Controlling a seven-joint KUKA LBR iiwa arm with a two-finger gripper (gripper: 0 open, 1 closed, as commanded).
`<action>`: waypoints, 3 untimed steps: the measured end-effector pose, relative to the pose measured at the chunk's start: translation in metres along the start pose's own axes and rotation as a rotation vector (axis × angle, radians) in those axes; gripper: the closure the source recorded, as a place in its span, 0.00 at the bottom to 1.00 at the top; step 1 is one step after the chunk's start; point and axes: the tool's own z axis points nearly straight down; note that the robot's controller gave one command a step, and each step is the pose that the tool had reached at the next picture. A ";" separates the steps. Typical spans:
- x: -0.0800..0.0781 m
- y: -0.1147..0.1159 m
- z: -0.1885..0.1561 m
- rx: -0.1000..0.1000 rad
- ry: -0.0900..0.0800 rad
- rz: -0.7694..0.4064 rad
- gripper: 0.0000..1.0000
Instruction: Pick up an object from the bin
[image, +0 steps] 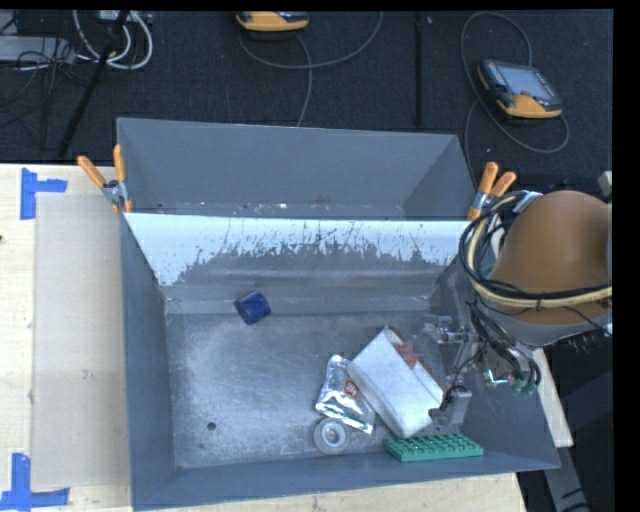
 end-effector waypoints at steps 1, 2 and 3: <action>-0.065 0.016 0.085 0.000 -0.008 -0.039 0.00; -0.109 0.029 0.129 0.001 -0.002 -0.139 0.00; -0.115 0.031 0.122 0.000 -0.030 -0.140 1.00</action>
Offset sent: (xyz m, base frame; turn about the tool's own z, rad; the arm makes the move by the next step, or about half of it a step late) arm 0.0631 0.0144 -0.0809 -0.0354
